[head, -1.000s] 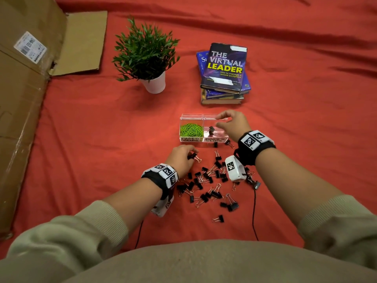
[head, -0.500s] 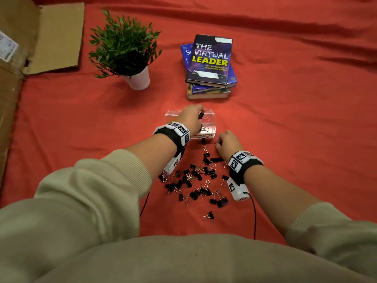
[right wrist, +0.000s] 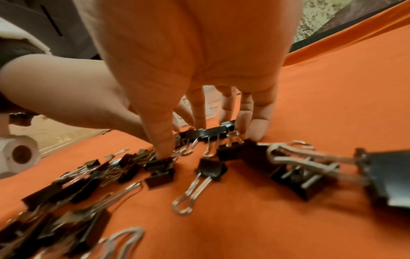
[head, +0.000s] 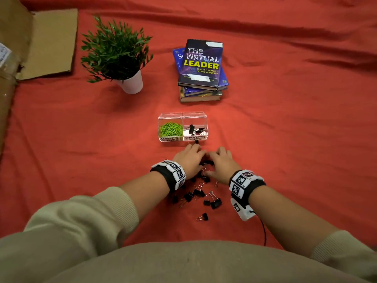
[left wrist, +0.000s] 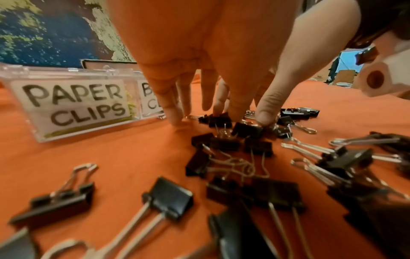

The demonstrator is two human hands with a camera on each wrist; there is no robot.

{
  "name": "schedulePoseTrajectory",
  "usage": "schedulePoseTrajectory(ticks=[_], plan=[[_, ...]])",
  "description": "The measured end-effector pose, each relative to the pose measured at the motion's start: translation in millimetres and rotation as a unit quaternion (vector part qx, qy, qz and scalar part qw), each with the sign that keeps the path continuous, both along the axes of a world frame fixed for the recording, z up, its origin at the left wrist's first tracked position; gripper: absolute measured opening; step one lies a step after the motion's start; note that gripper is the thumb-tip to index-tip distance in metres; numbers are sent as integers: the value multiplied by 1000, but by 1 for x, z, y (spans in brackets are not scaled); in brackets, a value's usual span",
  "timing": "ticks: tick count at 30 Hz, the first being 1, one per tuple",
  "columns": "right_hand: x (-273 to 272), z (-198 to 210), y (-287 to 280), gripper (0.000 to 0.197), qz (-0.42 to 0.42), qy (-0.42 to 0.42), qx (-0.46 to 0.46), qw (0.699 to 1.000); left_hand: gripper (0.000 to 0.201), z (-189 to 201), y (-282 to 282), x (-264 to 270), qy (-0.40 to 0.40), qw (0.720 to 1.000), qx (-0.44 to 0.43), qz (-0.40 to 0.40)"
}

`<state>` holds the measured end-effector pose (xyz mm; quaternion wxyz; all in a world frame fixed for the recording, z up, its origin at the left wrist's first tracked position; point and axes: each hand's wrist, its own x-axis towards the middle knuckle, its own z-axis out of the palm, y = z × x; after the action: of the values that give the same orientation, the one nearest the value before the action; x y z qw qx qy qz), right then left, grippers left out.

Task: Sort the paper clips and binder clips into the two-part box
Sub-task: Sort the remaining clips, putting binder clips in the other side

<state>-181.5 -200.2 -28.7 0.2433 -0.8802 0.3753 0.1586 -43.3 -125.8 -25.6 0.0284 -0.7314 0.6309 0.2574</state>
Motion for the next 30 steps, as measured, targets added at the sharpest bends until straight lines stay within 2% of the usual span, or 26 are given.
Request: schedulePoseTrajectory(ticks=[5,9,15,17,20,22,24,26,30], plan=[[4,-6,17,37,-27,-18,19,999,30,-10,10,-1,18,999,-13,37],[3,-8,19,19,-81,-55,68,993,26,-16,15,5,64,995,-28,77],[1,-10,9,17,-120,-124,110,979,19,-21,28,11,67,995,-32,71],[2,-10,3,18,-179,-147,138,963,27,-23,32,10,52,997,-27,54],[11,1,-7,22,-264,-171,225,922,33,-23,36,10,57,996,-29,63],[23,17,-20,19,-294,-192,287,891,30,-22,37,11,64,994,-33,81],[42,37,-35,18,-295,-215,321,874,27,-20,39,12,67,992,-40,98],[64,50,-52,21,-278,-228,301,883,26,-21,40,13,79,989,-49,112],[102,53,-74,26,-250,-222,200,921,26,-19,43,15,100,985,-50,129]])
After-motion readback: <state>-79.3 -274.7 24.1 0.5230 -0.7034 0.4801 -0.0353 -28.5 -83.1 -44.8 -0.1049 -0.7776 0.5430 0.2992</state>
